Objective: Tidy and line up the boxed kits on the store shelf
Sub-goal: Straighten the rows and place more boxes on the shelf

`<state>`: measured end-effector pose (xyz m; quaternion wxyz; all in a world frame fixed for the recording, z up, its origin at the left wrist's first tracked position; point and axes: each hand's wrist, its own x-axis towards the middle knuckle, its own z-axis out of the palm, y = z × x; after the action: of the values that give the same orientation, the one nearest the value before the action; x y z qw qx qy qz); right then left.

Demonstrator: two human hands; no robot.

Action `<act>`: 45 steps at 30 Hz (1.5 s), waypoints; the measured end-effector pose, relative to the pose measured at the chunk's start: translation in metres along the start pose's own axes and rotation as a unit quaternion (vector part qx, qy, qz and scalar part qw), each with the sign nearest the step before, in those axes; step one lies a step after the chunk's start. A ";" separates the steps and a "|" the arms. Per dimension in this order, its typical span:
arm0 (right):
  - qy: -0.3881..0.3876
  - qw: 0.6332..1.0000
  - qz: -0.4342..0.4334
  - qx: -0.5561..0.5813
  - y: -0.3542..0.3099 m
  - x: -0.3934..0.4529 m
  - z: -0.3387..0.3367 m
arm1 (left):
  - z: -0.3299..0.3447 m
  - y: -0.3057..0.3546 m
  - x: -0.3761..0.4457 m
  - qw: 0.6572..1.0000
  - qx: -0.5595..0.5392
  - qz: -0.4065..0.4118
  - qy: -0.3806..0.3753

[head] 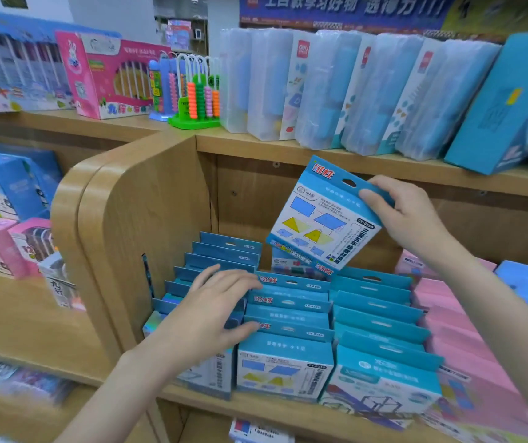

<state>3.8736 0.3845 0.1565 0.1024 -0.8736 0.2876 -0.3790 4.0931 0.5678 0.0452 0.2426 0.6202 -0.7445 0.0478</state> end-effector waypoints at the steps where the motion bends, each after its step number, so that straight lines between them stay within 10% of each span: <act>1: 0.002 1.000 0.007 0.008 -0.001 -0.001 -0.004 | 0.001 -0.001 0.000 1.000 0.005 0.006 0.016; 27: -0.017 0.981 0.175 0.086 -0.016 -0.048 -0.042 | 0.001 0.014 -0.012 0.995 0.037 -0.014 0.095; 38: -0.029 0.925 0.269 0.268 0.005 -0.110 -0.085 | -0.005 0.099 0.045 0.907 -0.418 -0.033 0.035; 45: -0.024 0.923 0.307 0.229 0.043 -0.186 -0.170 | 0.042 0.177 0.097 0.883 -0.465 0.050 -0.041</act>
<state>3.6311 0.4643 0.1446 0.4179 -0.7042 0.4445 -0.3631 3.9014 0.5051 0.0895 0.4699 0.3992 -0.7207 -0.3170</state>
